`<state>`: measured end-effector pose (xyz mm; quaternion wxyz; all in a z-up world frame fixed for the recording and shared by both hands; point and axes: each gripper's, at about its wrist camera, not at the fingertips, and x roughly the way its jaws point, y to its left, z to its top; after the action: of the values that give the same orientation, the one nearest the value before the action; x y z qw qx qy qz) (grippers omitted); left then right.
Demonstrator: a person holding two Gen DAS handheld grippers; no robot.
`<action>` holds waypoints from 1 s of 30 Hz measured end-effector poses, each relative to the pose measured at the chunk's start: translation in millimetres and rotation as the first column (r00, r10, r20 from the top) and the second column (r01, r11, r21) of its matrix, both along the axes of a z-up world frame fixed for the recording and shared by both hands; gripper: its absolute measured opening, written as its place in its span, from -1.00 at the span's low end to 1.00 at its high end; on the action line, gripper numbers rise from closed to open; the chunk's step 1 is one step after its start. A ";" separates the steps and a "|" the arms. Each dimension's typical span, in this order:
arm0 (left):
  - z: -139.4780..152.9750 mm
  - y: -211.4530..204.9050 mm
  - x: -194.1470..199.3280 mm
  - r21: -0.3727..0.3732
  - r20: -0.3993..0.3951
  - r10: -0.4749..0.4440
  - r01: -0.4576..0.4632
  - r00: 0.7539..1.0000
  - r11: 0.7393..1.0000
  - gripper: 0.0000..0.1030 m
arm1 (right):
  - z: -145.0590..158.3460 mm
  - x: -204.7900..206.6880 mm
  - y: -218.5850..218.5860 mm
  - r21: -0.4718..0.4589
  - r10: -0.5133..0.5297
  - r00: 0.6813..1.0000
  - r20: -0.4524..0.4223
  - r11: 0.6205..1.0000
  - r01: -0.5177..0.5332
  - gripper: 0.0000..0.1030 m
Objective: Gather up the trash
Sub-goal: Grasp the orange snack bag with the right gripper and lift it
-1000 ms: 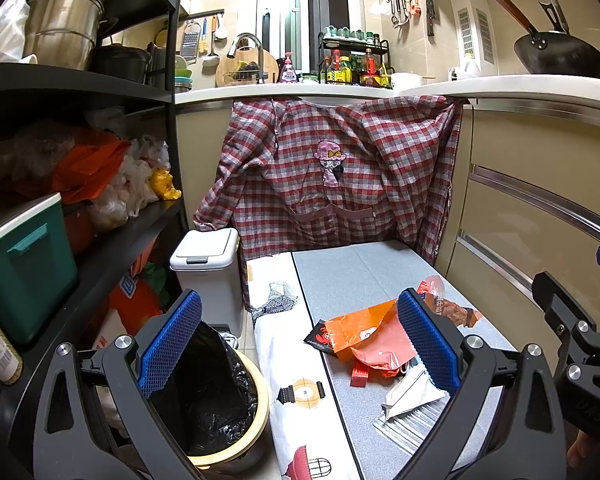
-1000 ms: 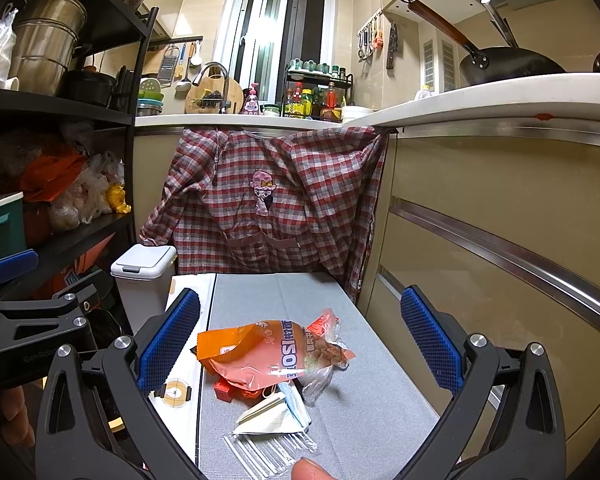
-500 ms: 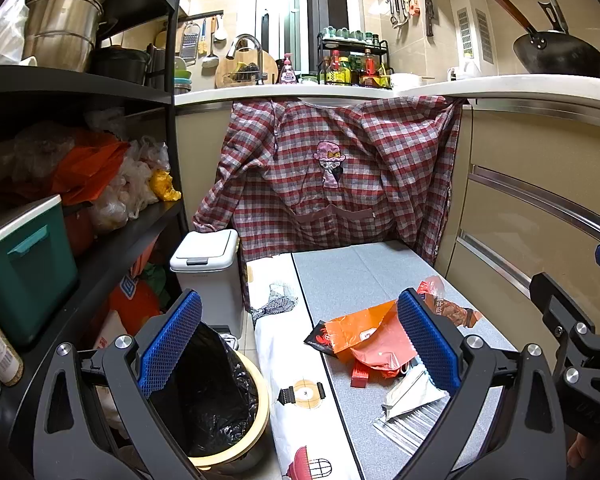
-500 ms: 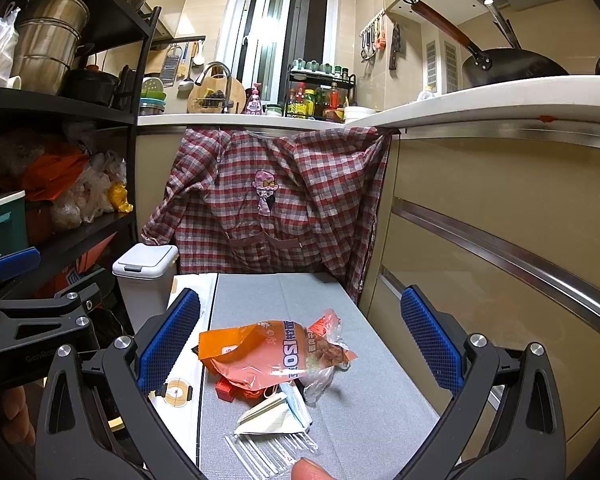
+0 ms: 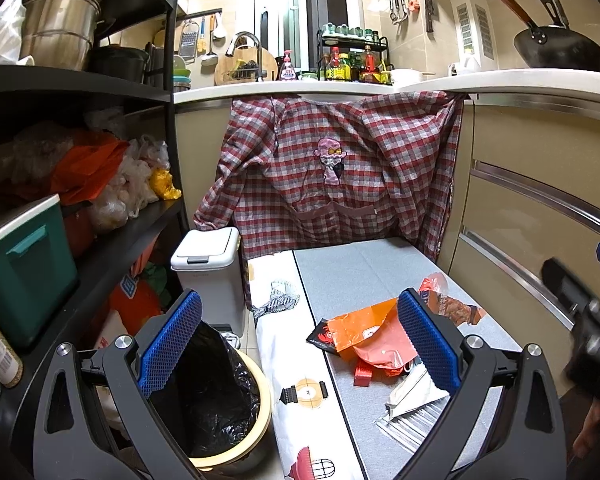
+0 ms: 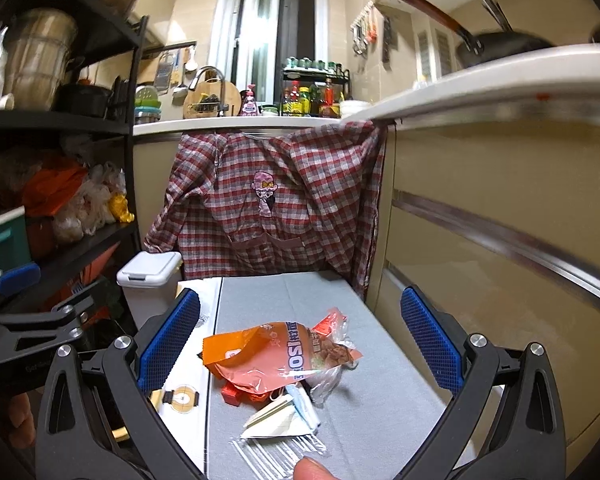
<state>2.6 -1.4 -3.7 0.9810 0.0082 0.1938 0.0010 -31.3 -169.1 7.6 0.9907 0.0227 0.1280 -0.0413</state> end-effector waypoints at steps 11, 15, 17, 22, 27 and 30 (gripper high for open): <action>-31.4 0.4 38.2 -0.032 -0.070 0.006 -0.008 0.998 0.999 0.85 | -43.4 51.2 -77.2 0.119 -0.165 0.984 -0.071 0.978 0.172 0.91; -46.9 -8.0 57.0 -0.027 -0.089 -0.014 0.011 0.996 1.000 0.85 | -70.3 81.5 -87.1 0.138 -0.151 0.982 -0.114 0.976 0.166 0.91; -53.3 -10.5 66.1 -0.020 -0.096 -0.018 0.016 0.995 1.000 0.85 | -83.4 101.2 -81.8 0.156 -0.110 0.985 -0.134 0.979 0.130 0.91; -69.6 -6.7 82.7 -0.023 -0.121 -0.003 0.000 0.993 1.000 0.85 | -112.9 149.3 -60.0 0.090 -0.037 0.984 -0.174 0.994 0.053 0.91; -87.3 10.7 101.0 -0.033 -0.164 0.043 -0.049 0.985 0.998 0.85 | -138.0 196.9 -52.8 0.123 0.062 0.965 -0.255 0.992 -0.031 0.91; -95.4 23.5 108.5 -0.029 -0.182 0.075 -0.082 0.980 0.996 0.85 | -141.5 213.6 -41.6 0.086 0.100 0.961 -0.257 0.993 -0.080 0.91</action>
<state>111.1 22.2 -99.0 0.9585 -0.0172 0.2822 0.0353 182.2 -210.7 -133.8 0.9645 0.0484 0.2594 0.0059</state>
